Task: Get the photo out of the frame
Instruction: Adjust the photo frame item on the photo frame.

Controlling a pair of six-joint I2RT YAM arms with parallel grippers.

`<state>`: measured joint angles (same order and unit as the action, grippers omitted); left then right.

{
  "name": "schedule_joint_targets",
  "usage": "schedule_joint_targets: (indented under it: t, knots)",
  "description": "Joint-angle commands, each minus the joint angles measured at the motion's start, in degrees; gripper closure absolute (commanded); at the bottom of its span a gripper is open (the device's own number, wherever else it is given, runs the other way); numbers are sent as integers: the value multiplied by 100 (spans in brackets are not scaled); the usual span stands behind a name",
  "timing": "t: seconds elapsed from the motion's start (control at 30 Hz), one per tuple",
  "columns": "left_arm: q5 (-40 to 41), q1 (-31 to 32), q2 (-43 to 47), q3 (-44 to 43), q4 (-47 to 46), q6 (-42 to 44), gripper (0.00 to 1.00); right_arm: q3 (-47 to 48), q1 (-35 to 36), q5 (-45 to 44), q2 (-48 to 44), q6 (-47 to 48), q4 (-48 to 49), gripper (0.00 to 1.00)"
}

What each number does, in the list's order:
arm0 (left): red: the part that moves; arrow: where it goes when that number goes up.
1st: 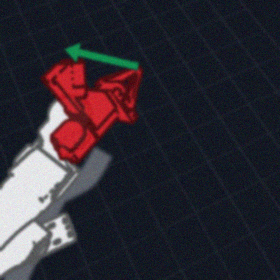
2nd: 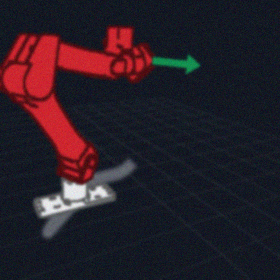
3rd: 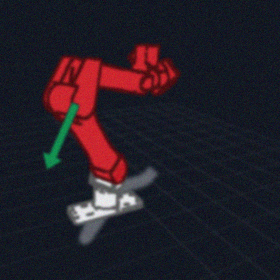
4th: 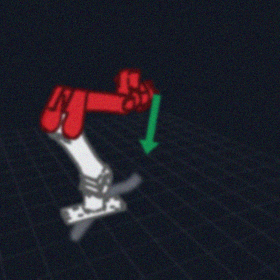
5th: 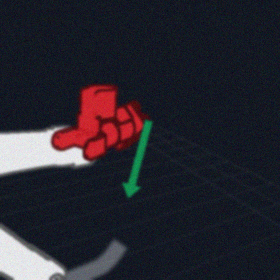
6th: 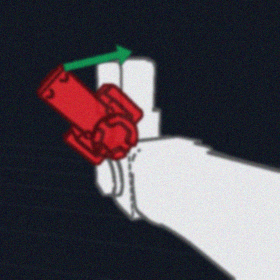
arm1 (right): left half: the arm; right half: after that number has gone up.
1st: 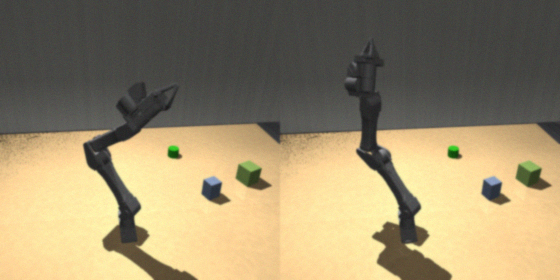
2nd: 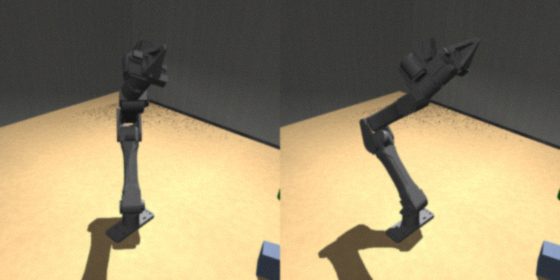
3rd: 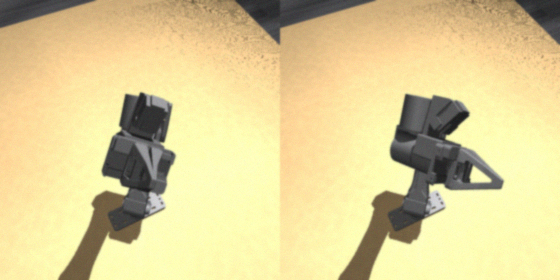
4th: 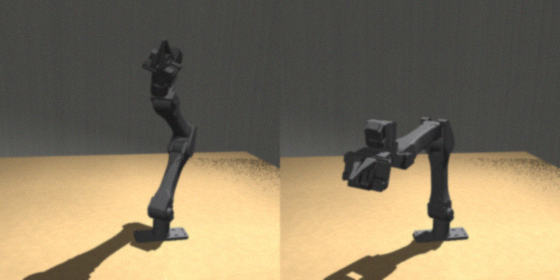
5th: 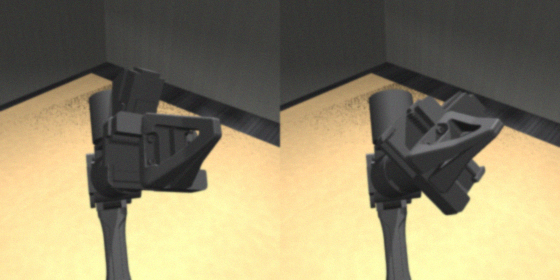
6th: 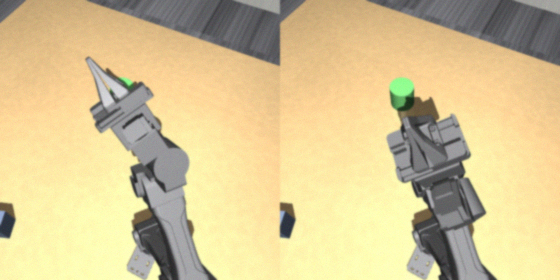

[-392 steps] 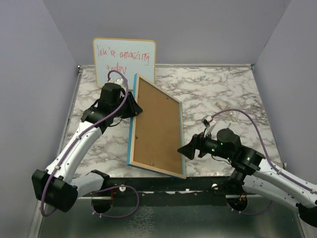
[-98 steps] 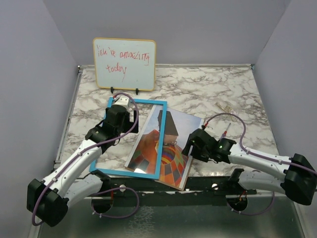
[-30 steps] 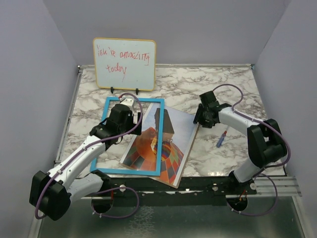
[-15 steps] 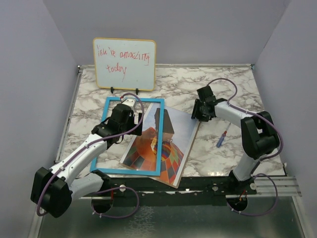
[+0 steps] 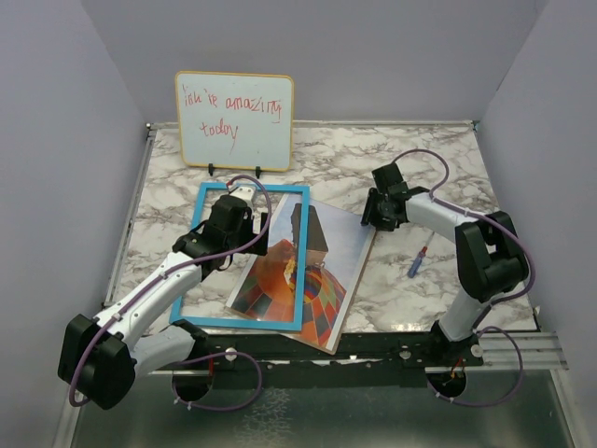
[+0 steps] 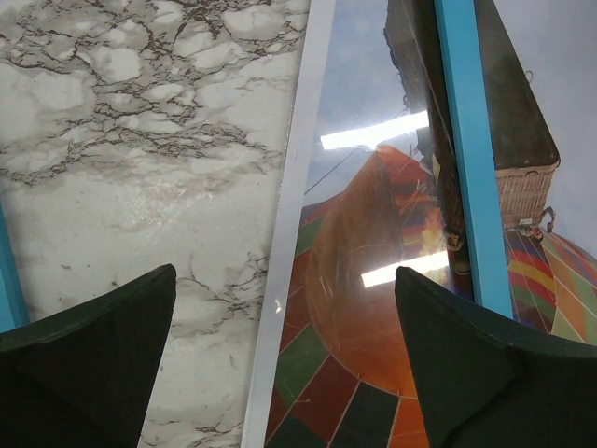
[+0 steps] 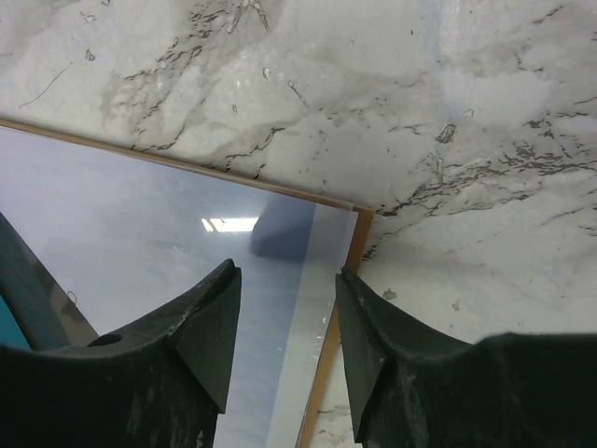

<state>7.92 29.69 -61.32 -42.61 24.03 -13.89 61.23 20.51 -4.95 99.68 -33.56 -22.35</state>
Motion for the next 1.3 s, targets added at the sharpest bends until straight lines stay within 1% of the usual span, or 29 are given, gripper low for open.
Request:
schedule_joint_targets:
  t: [0.0,0.13,0.47,0.53,0.7,0.87,1.03,1.27]
  knots:
    - [-151,-12,-28,-24,-26,51,1,-97,-30,-124,-239,-62,-44,50]
    - [-151,-15,-6,-19,-21,53,1,61,-27,-78,49,-78,-191,50]
    - [-177,-12,-20,-24,-24,62,1,-166,-35,78,248,-256,21,50]
    - [-185,-16,-33,-29,-22,62,1,-195,-30,236,290,-264,103,50]
    - [-177,-16,-62,-35,-21,62,1,-382,-29,1099,294,-380,497,50]
    - [-206,-16,-112,-45,-21,62,1,-467,-19,1402,175,-297,726,50]
    - [-238,-14,-160,-46,-21,62,1,-405,-5,1476,131,-204,733,50]
    - [-300,-14,-196,-48,-22,71,1,31,89,2098,619,191,541,48]
